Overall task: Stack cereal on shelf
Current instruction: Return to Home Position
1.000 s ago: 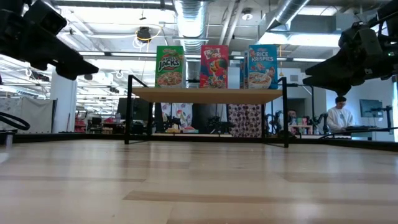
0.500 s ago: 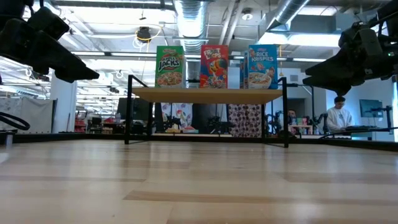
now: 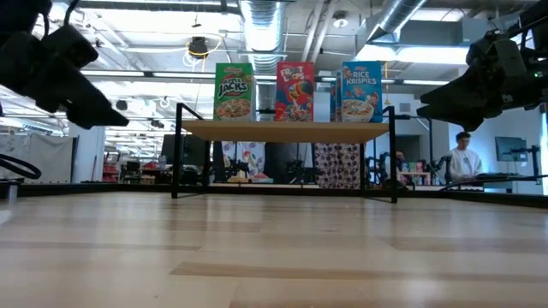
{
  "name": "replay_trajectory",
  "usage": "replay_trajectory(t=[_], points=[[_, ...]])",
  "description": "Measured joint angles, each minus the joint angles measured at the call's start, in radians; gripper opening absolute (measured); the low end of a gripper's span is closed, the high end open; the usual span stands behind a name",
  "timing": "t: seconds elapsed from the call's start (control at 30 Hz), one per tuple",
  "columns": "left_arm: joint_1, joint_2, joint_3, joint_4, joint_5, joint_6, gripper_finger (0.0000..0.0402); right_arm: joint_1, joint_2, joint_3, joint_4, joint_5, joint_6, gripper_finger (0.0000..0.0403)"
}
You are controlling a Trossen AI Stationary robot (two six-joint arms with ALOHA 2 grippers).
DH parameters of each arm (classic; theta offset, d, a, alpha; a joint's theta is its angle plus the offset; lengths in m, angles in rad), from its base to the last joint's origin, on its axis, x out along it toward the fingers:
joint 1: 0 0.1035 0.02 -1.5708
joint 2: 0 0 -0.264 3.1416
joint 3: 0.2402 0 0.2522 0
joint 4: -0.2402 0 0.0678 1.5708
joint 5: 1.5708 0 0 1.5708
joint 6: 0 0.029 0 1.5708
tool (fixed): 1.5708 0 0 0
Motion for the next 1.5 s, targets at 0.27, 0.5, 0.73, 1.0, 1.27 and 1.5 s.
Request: replay_trajectory(t=[0.27, 0.5, 0.73, 1.0, 1.27, 1.5], points=[[0.000, 0.000, 0.000, 0.002, 0.052, -0.119, 0.0295, 0.000, 0.000, 0.000, 0.000, 0.000, 0.000, 0.0240], [0.000, 0.000, 0.000, 0.002, 0.052, -0.097, 0.0295, 0.000, 0.000, 0.000, 0.000, 0.000, 0.000, 0.0240], [0.000, 0.000, -0.001, 0.002, 0.052, -0.097, 0.0295, 0.000, 0.000, 0.000, 0.000, 0.000, 0.001, 0.0240], [0.000, 0.000, -0.001, 0.002, 0.052, -0.097, 0.0295, 0.000, 0.000, 0.000, 0.000, 0.000, 0.001, 0.0240], [0.000, 0.000, -0.001, 0.002, 0.052, -0.097, 0.0295, 0.000, 0.000, 0.000, 0.000, 0.000, 0.001, 0.0240], [0.000, 0.000, -0.001, 0.002, 0.052, -0.097, 0.0295, 0.000, 0.000, 0.000, 0.000, 0.000, 0.001, 0.0240]])
